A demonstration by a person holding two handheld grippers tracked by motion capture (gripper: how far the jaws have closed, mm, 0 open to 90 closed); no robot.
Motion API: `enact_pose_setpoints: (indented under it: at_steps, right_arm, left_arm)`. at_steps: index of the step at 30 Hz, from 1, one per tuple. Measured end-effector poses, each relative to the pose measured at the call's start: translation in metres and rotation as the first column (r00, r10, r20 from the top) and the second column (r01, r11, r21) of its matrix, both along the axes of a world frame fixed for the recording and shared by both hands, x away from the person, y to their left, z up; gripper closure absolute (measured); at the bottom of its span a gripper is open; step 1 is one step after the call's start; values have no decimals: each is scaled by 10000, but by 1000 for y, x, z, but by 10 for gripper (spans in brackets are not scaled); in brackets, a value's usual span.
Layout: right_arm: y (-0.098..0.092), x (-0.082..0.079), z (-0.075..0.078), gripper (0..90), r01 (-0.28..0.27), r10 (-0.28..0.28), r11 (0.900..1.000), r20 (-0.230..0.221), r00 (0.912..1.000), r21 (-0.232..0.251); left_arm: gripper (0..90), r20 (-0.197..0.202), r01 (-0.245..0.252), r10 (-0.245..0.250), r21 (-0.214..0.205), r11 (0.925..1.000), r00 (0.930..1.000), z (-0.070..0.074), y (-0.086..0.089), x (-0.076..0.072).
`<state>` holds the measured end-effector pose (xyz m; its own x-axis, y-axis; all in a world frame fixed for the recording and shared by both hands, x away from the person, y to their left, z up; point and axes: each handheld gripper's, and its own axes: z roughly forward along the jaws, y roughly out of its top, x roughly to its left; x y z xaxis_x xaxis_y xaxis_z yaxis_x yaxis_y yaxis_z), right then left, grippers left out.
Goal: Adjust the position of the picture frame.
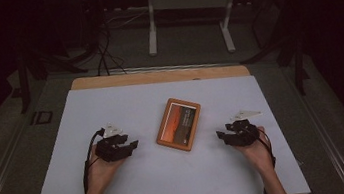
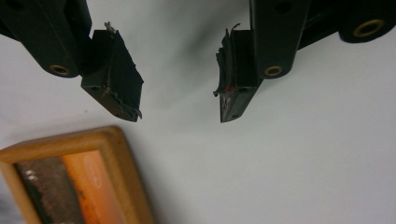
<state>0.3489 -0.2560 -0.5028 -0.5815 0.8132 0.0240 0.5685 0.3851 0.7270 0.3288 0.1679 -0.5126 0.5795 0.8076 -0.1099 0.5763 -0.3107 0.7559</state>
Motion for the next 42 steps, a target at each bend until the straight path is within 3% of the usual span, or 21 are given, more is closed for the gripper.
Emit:
enact_pose_setpoints:
  at_steps: [11,29,34,42]
  right_arm:
    - [29,13,12,423,-688,687,9975,-51,9976,-146]
    - [60,32,5,374,-1123,1128,9936,-440,9926,152]
    - [67,38,2,325,-1028,1047,9941,-580,9928,347]
    - [74,47,-5,205,-867,963,9918,-1031,9900,937]
  left_arm:
    - [477,-208,669,-677,-353,9971,9975,10,-12,20]
    - [451,-173,1288,-1298,-508,9904,9914,13,-43,47]
    - [435,-417,1484,-1511,-620,9870,9876,8,-52,57]
    - [300,-1075,1803,-1885,-813,9802,9762,-4,-69,74]
